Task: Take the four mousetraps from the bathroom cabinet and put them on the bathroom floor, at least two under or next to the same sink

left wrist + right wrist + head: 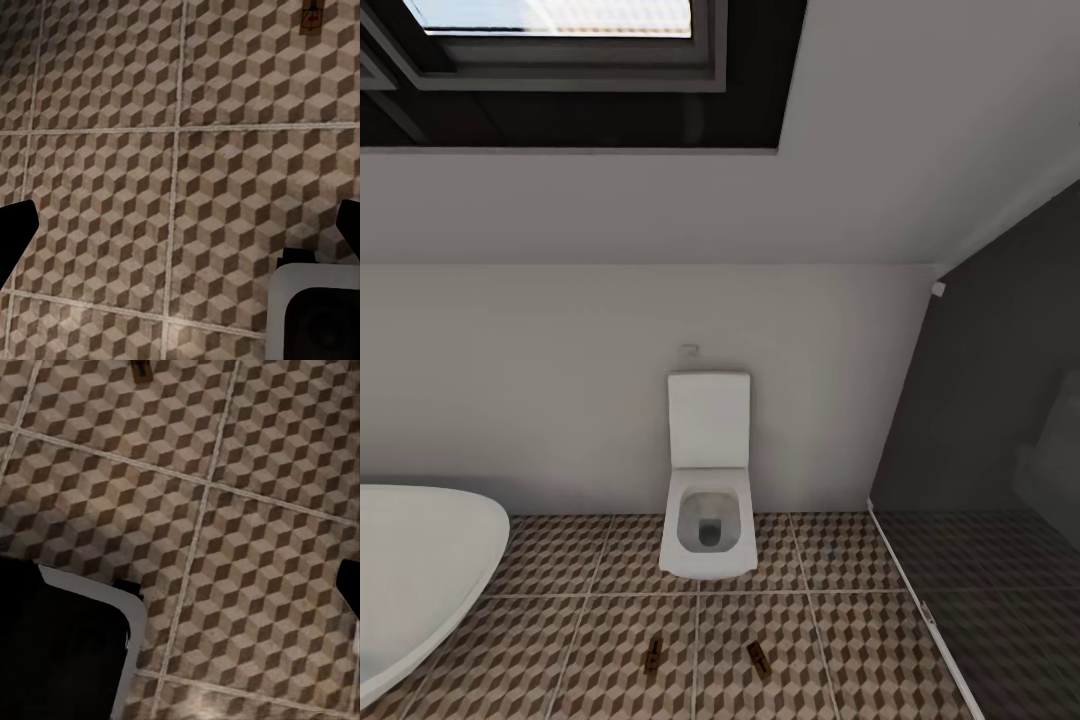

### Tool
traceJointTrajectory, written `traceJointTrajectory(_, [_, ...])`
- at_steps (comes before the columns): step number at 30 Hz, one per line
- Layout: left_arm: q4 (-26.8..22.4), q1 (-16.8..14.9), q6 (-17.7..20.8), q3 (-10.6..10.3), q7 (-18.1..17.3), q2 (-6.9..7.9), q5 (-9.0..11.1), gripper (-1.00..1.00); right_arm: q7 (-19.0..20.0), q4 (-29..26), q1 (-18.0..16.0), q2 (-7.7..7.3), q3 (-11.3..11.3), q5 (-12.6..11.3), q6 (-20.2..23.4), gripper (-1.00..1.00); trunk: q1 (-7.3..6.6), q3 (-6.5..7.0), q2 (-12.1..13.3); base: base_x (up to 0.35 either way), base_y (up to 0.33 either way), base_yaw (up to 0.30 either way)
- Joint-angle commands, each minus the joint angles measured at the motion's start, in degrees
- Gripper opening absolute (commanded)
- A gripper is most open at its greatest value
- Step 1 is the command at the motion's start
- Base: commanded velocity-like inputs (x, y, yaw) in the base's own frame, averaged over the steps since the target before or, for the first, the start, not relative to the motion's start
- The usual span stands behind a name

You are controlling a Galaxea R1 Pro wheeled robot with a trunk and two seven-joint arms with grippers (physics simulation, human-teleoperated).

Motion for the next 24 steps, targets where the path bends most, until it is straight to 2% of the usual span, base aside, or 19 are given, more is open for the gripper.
traceJointTrajectory(1, [0.04, -0.04, -0.10, -0.35, 0.33, -0.02, -0.12, 1.00, -1.11, -0.01, 1.12, 0.02, 0.46, -1.03, -0.13, 1.00, 0.04, -0.13, -0.12, 0.000, 0.000, 0.000])
traceJointTrajectory(4, [0.03, -0.04, -0.12, -0.35, 0.33, -0.02, -0.15, 1.00, -3.87, -0.01, 3.93, 0.26, 0.45, -3.14, -0.08, 1.00, 0.04, -0.13, -0.12, 0.000, 0.000, 0.000])
traceJointTrajectory(7, [0.03, -0.04, 0.04, -0.35, 0.40, -0.12, -0.15, 1.00, -4.57, -0.02, 4.68, 0.88, 0.42, -5.30, 0.32, 1.00, 0.04, -0.13, -0.12, 0.000, 0.000, 0.000])
traceJointTrajectory(10, [0.01, -0.04, 0.22, -0.35, 0.61, -0.38, -0.14, 1.00, -4.86, -0.12, 4.98, 1.52, 0.39, -8.55, 2.09, 1.00, 0.04, -0.13, -0.12, 0.000, 0.000, 0.000])
traceJointTrajectory(12, [0.02, -0.04, 0.34, -0.31, 0.76, -0.53, -0.10, 1.00, -4.95, -0.26, 5.11, 2.16, 0.37, -12.59, 5.61, 1.00, 0.04, -0.13, -0.12, 0.000, 0.000, 0.000])
traceJointTrajectory(14, [0.03, -0.04, 0.39, -0.29, 0.81, -0.58, -0.08, 1.00, -4.96, -0.33, 5.15, 2.72, 0.37, -15.54, 8.67, 1.00, 0.04, -0.13, -0.12, 0.000, 0.000, 0.000])
traceJointTrajectory(17, [0.04, -0.04, 0.49, -0.28, 0.82, -0.61, -0.07, 1.00, -4.99, -0.41, 5.22, 3.26, 0.38, -18.39, 12.08, 1.00, 0.04, -0.13, -0.12, 0.000, 0.000, 0.000])
traceJointTrajectory(20, [0.05, -0.04, 0.88, -0.27, 0.79, -0.63, -0.07, 1.00, -5.00, -0.44, 5.26, 3.59, 0.37, -19.86, 14.06, 1.00, 0.04, -0.13, -0.12, 0.000, 0.000, 0.000])
traceJointTrajectory(24, [0.06, -0.04, 2.81, -0.27, 0.63, -0.52, -0.07, 1.00, -4.94, -0.45, 5.28, 3.96, 0.42, -20.33, 14.78, 1.00, 0.04, -0.13, -0.12, 0.000, 0.000, 0.000])
